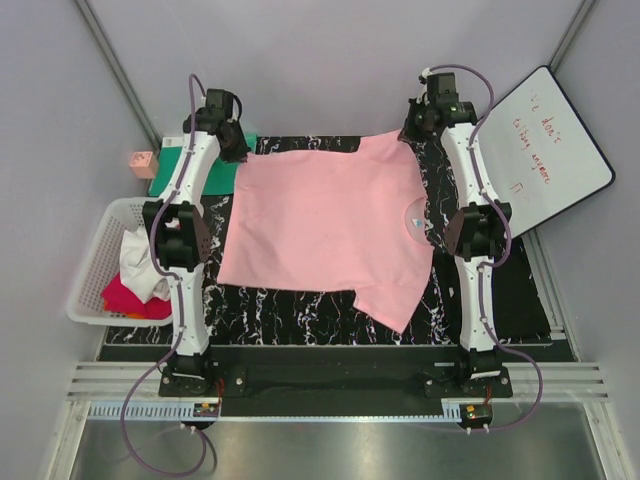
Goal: Fold and stack the t-shirts
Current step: Flatten out the tshirt, then fold the flattened tshirt in 1/3 of the way
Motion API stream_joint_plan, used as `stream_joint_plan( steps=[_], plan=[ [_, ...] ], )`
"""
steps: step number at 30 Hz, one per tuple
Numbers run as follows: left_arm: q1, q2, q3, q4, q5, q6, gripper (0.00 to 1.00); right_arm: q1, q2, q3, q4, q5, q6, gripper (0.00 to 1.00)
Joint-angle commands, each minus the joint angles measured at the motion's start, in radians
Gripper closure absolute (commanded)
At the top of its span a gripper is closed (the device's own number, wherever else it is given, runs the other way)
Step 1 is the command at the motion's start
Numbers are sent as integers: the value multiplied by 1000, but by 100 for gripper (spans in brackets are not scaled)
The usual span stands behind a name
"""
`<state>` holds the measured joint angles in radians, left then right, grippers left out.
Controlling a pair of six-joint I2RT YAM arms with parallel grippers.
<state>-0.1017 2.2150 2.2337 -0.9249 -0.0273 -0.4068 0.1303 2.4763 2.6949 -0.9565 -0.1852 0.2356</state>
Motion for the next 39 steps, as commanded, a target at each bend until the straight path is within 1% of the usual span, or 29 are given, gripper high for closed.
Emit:
stream_joint_plan(
  steps=[1,6,7,9,10,16,18,21,26,27,29,30,31,32,33,34,35,36,37,38,39],
  plan=[
    [30,67,101,37,72,-4,100,-14,7,73,53,-11,-21,100],
    [33,43,5,43,50,49,100,-15,-37,-90,67,-98,-28,100],
    [34,29,-15,44,44,55,100,-15,-60,-156,67,-108,-28,100],
    [37,12,-87,43,41,71,100,-14,-85,-228,68,-131,-16,100],
    [39,-6,-142,43,41,71,100,-14,-109,-295,68,-141,-12,100],
    [48,-43,-278,34,29,69,100,-12,-224,-545,68,-143,14,100],
    [53,-34,-284,6,30,59,100,-14,-255,-595,70,-138,27,100],
    [60,-9,-255,-54,-14,46,100,-14,-315,-674,71,-152,54,100],
    [74,51,-187,-147,-43,48,100,-14,-413,-786,71,-159,83,100],
    [77,73,-181,-173,-40,51,97,-14,-424,-808,70,-154,85,100],
    [82,97,-163,-207,-40,48,77,-14,-442,-875,61,-145,85,100],
    [85,113,-160,-236,-49,37,49,-14,-442,-898,55,-143,82,100],
    [86,115,-161,-245,-60,31,34,-14,-439,-943,42,-140,82,100],
    [86,112,-169,-252,-72,22,24,-14,-435,-960,32,-140,76,96],
    [86,91,-178,-250,-83,11,1,-14,-429,-972,21,-135,73,82],
    [86,75,-206,-246,-80,8,1,-14,-419,-986,-5,-129,71,64],
    [86,60,-218,-236,-74,6,1,-15,-416,-986,-22,-117,67,38],
    [85,22,-232,-215,-68,5,1,-14,-418,-986,-28,-115,61,30],
    [85,0,-261,-201,-62,5,1,-15,-434,-985,-30,-109,56,19],
    [85,-20,-275,-186,-59,6,1,-14,-445,-980,-27,-103,51,1],
    [85,-59,-285,-160,-48,11,1,-15,-454,-968,-25,-103,48,0]
  ],
)
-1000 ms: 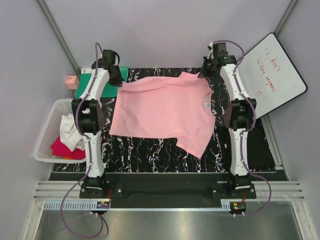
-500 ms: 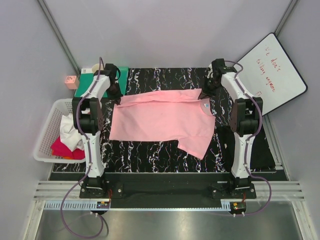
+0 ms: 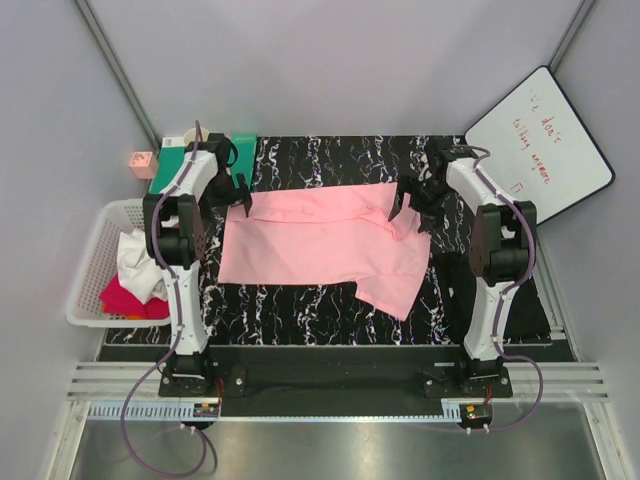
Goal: Fold and stack the t-shirts
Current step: Fold the flattened tshirt in 1/3 of the way
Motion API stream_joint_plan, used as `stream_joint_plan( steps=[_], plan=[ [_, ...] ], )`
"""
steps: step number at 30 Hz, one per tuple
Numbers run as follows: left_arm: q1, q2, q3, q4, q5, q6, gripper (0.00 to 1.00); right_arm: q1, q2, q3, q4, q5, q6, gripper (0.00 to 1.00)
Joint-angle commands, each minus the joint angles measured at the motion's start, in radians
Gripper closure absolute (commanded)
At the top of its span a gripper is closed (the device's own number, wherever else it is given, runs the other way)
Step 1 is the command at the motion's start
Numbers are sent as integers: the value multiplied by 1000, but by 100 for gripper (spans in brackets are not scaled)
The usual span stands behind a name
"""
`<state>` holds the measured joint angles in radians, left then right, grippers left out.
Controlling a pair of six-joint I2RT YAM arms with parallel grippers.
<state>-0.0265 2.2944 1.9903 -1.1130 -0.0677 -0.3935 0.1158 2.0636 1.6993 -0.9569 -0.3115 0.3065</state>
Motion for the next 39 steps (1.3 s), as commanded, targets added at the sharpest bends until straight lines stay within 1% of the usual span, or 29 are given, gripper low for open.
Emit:
stream_joint_plan(
  steps=[1,5,6,8,9,11,12,13,14,15,18,21,23,29,39],
  plan=[
    [10,-154,-56,44,3,4,1,1,-49,69,-26,23,-33,0],
    [8,-187,-48,81,61,41,1,-1,-17,198,-23,14,-35,0],
    [7,-182,-38,85,93,45,1,1,22,251,-22,3,-35,0],
    [5,-173,-24,90,120,59,1,1,73,304,-16,-29,-29,0],
    [4,-164,-12,90,138,62,1,1,134,360,-16,-41,-27,3],
    [-1,-156,1,87,157,71,1,1,199,416,-9,-86,-7,13],
    [-1,-159,5,90,169,73,1,2,261,474,-8,-103,-4,27],
    [-3,-162,5,88,175,73,1,5,292,503,-9,-116,11,88],
    [-3,-167,7,90,184,74,1,7,321,531,-11,-127,20,100],
    [-4,-174,4,88,192,76,1,8,373,583,-11,-136,22,100],
    [-4,-197,-13,91,197,81,1,15,450,670,-23,-126,28,100],
    [-4,-220,-33,96,201,84,1,18,499,724,-49,-146,37,100],
    [-4,-233,-38,97,201,85,1,25,509,726,-57,-152,36,100],
    [-4,-243,-36,97,200,85,1,50,478,631,-62,-193,6,100],
    [-4,-260,-59,101,186,81,1,108,310,401,-60,-181,-36,100]
  ],
)
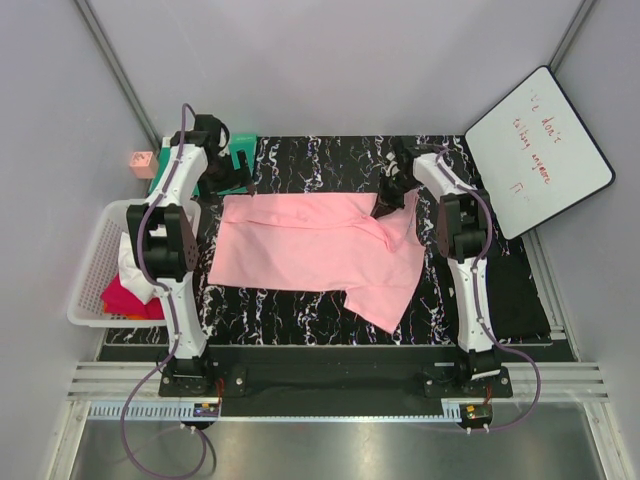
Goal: Fold and stack the t-shirts
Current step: Fold the flattened tshirt in 1/3 of the way
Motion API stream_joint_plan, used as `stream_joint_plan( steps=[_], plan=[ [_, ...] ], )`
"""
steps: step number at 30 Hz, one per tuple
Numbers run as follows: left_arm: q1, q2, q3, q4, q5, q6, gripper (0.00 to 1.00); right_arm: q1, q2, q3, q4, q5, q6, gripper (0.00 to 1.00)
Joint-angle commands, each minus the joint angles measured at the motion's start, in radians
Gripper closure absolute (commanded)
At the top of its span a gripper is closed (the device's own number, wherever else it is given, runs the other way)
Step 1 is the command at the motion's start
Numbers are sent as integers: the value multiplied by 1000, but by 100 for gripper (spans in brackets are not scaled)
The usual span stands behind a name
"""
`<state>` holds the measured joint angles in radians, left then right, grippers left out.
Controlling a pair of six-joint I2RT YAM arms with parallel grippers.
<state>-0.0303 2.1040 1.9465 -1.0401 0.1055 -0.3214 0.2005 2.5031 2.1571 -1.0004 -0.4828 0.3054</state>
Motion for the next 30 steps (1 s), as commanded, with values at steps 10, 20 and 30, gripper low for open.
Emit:
stream_joint_plan(
  steps=[10,20,30],
  plan=[
    [0,-113,-109,54,-1,12,1,31,-291,-249,-27,-40,-74,100],
    [0,-113,-126,66,5,13,1,42,-325,-378,-50,-7,-103,100],
    [0,-134,-187,66,-12,24,1,39,-317,-226,-52,39,-75,100]
  ],
)
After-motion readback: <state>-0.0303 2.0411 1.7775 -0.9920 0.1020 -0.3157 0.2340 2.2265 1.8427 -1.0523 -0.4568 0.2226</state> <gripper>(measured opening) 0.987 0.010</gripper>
